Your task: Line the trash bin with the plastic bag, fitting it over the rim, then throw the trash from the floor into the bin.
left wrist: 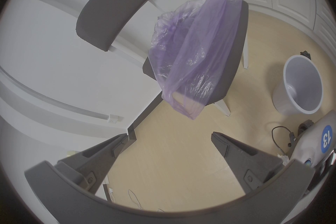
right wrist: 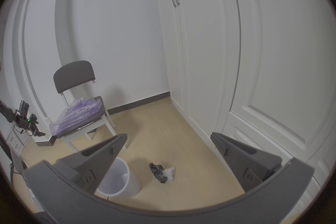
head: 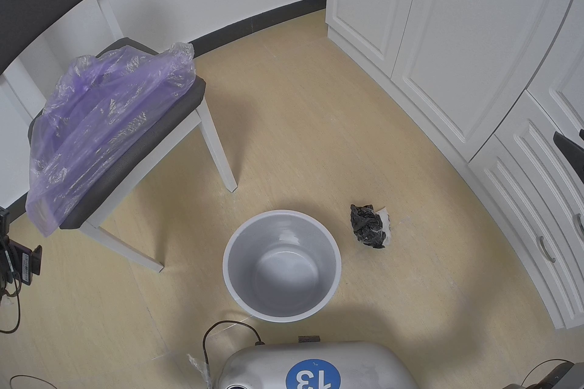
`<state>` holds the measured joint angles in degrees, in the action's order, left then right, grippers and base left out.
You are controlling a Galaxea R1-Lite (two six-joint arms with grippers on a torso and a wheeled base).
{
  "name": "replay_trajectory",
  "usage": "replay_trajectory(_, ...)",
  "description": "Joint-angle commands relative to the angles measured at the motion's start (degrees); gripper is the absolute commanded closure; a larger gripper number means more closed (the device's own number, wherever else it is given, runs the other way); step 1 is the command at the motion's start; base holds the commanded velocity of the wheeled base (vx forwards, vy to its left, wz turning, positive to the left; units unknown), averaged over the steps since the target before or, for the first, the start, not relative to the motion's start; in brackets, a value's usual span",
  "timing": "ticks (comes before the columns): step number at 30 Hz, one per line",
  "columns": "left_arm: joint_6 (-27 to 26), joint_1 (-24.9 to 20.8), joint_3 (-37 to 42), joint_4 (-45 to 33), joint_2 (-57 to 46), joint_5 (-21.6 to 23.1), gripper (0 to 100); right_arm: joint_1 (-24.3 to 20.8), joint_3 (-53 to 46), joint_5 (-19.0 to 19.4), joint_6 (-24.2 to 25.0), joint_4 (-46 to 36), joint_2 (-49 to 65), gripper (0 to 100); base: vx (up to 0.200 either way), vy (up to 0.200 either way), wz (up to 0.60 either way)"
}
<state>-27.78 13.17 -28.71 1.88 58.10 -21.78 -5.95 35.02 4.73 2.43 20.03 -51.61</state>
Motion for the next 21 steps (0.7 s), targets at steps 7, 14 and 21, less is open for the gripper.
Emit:
replay_trajectory(7,0.1,1.16,-0.91,11.04,11.68,0.69,0,-0.03,-0.22,0.02,0.12,1.5,0.55,0,0.0,0.0,0.0)
replay_trajectory(14,0.01,3.09,-2.32,14.73,17.57,0.6,0,-0.03,-0.04,0.9,0.21,1.5,1.52,0,0.0,0.0,0.0)
replay_trajectory(21,-0.17,5.82,-4.16,16.23,18.45,3.06,0,0.32,0.04,1.16,0.39,1.5,1.52,0,0.0,0.0,0.0)
